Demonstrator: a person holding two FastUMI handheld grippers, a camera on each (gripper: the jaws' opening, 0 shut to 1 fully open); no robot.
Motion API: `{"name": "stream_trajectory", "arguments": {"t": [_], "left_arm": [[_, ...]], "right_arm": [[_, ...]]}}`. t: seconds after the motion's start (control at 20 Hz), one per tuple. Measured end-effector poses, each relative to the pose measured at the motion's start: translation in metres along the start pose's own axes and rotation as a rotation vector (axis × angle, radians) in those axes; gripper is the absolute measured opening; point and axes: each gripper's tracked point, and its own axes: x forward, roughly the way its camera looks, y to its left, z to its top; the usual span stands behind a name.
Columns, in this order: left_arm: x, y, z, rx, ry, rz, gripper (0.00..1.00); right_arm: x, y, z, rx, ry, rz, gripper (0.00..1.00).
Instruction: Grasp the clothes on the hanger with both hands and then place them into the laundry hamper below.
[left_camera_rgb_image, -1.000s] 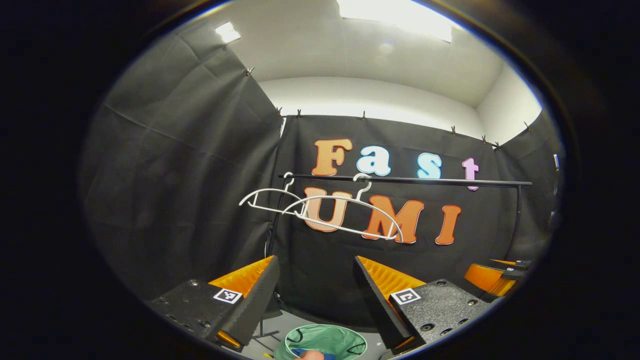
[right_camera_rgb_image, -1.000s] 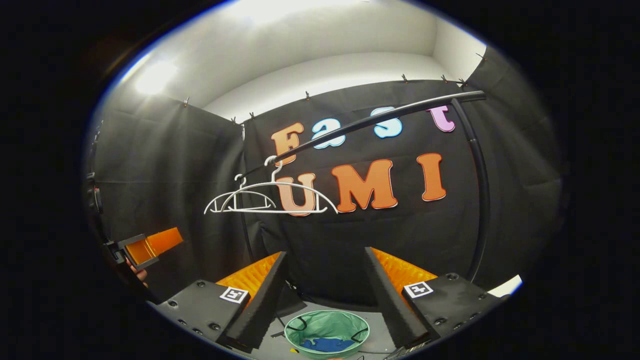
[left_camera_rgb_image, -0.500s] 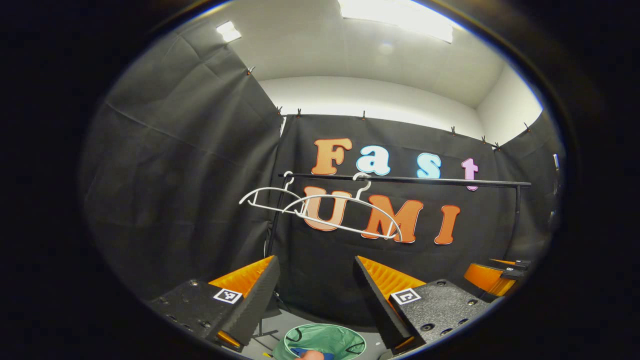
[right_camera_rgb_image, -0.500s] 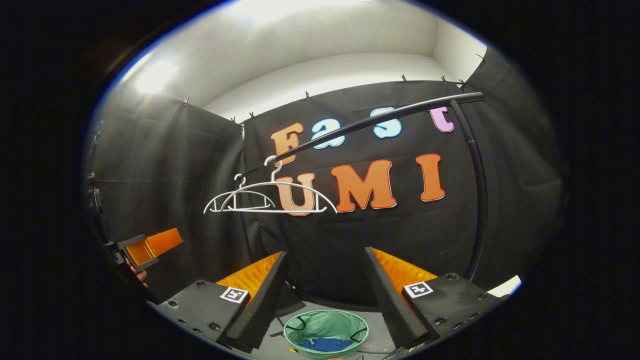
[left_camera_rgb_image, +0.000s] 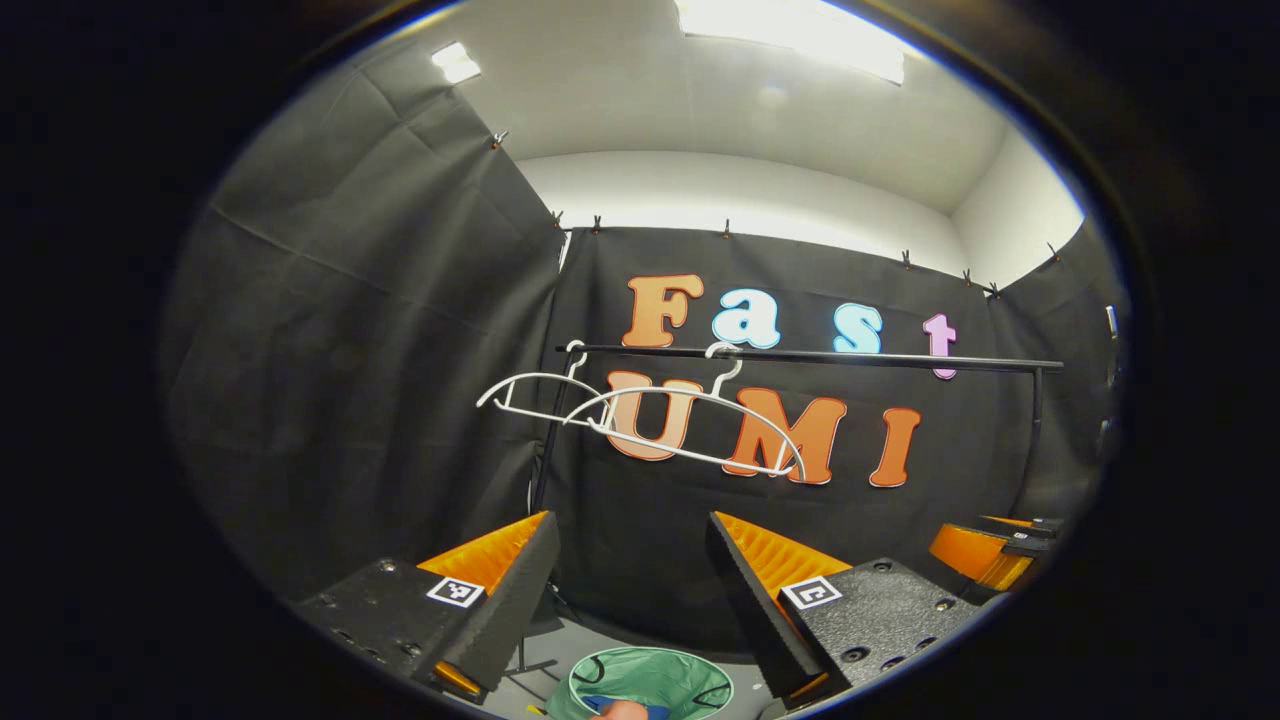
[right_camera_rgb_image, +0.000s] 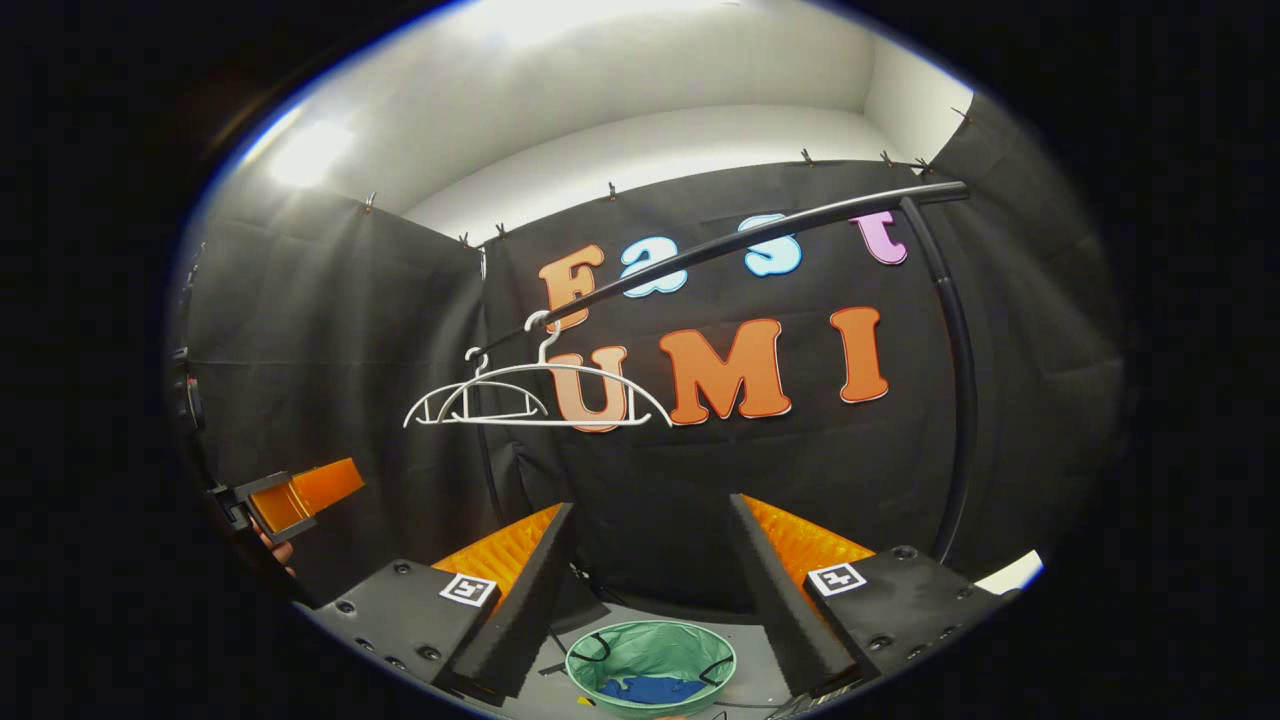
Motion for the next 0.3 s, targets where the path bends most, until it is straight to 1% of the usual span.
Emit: {"name": "stream_trajectory", "arguments": {"t": [0.1,0.25,0.3], "left_arm": [[-0.0018,-0.0007,0.0006,0.002,-0.001,0.000,0.89],[-0.0010,-0.0022,-0.0016,0.003,0.004,-0.001,0.89],[-0.0009,-0.0028,-0.0023,0.004,0.005,-0.001,0.93]], "right_arm": [[-0.0011,-0.0017,0.0005,0.001,-0.001,-0.001,0.98],[-0.0005,-0.0031,0.0001,0.002,0.000,-0.002,0.98],[-0.0017,-0.0039,-0.0004,0.004,0.002,-0.002,0.89]]}}
